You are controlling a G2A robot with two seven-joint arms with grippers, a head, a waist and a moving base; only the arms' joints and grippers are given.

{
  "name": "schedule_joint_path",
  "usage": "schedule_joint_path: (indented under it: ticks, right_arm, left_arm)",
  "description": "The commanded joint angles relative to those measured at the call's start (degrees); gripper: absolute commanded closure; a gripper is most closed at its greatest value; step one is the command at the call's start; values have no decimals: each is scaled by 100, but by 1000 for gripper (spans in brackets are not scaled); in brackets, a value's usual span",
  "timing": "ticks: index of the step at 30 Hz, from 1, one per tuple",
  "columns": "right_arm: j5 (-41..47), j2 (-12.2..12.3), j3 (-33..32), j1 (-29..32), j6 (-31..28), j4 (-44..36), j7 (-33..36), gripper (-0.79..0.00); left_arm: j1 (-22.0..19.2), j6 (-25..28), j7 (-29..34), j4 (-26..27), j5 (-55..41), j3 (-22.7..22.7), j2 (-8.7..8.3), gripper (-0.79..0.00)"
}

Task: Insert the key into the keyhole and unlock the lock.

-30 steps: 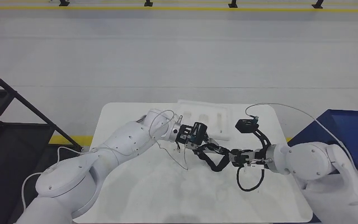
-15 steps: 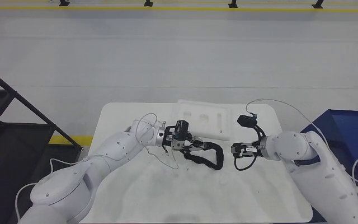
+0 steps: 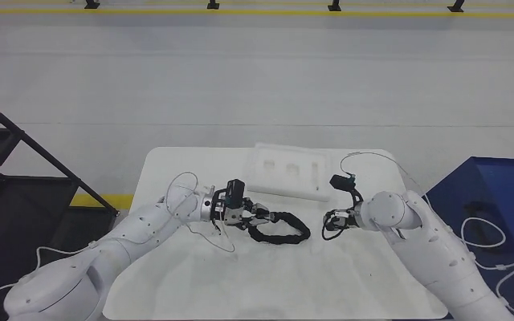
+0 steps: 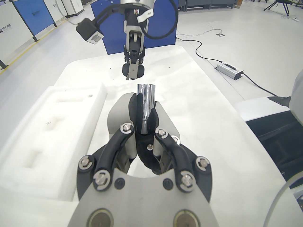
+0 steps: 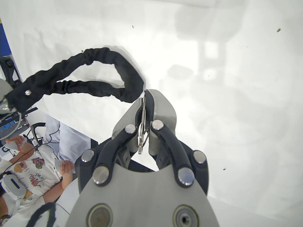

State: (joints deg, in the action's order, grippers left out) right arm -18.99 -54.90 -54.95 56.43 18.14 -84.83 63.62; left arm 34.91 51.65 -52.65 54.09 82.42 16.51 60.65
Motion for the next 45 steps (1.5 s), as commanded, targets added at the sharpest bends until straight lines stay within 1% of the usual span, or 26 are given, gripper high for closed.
schedule_joint_path:
  ticks: [1, 4, 8, 11, 15, 16, 18, 19, 25, 32, 37, 40, 42, 45]
  right_arm:
    - [-43, -34, 98, -48, 23, 99, -56, 0]
    - [-83, -81, 218, -108, 20, 236, -114, -18]
    - [-112, -142, 348, -184, 39, 446, -189, 0]
    - [-111, -184, 420, -245, 46, 578, -207, -9]
    - [-101, -206, 423, -288, 45, 624, -189, -18]
    - [-209, -203, 446, -296, 88, 609, -146, -80]
    - [-420, -194, 480, -308, 215, 522, -65, -151]
    - [-460, -192, 475, -301, 298, 486, -38, -160]
    - [-604, -167, 372, -230, 678, 317, 30, -132]
    - [-796, -102, 293, -44, 740, -75, 335, -157]
    - [-1043, -94, 385, 74, 560, -215, 315, -169]
    - [-1185, -118, 520, 68, 336, -231, 301, -182]
    - [-1341, -132, 622, 47, 151, -241, 316, -194]
    - [-1589, -153, 762, 30, -60, -283, 302, -234]
  left_arm:
    - [98, -5, -5, 195, -86, 94, -182, 0]
    - [243, -25, -24, 444, -177, 258, -439, 0]
    - [418, 12, 13, 761, -282, 476, -727, 0]
    - [536, 99, 99, 955, -381, 606, -874, 0]
    - [638, 198, 199, 1134, -410, 720, -971, 0]
    - [658, 216, 217, 1169, -415, 740, -981, 0]
    - [684, 238, 239, 1217, -423, 779, -989, 0]
    - [692, 250, 251, 1231, -419, 794, -988, 0]
    - [673, 354, 355, 1263, -335, 841, -924, 0]
    - [660, 417, 418, 1196, -261, 889, -835, 0]
    - [667, 437, 438, 1141, -209, 930, -788, 0]
    - [674, 447, 448, 1124, -169, 952, -765, 0]
    - [680, 446, 447, 1118, -143, 971, -752, 0]
    - [694, 455, 456, 1103, -120, 999, -736, 0]
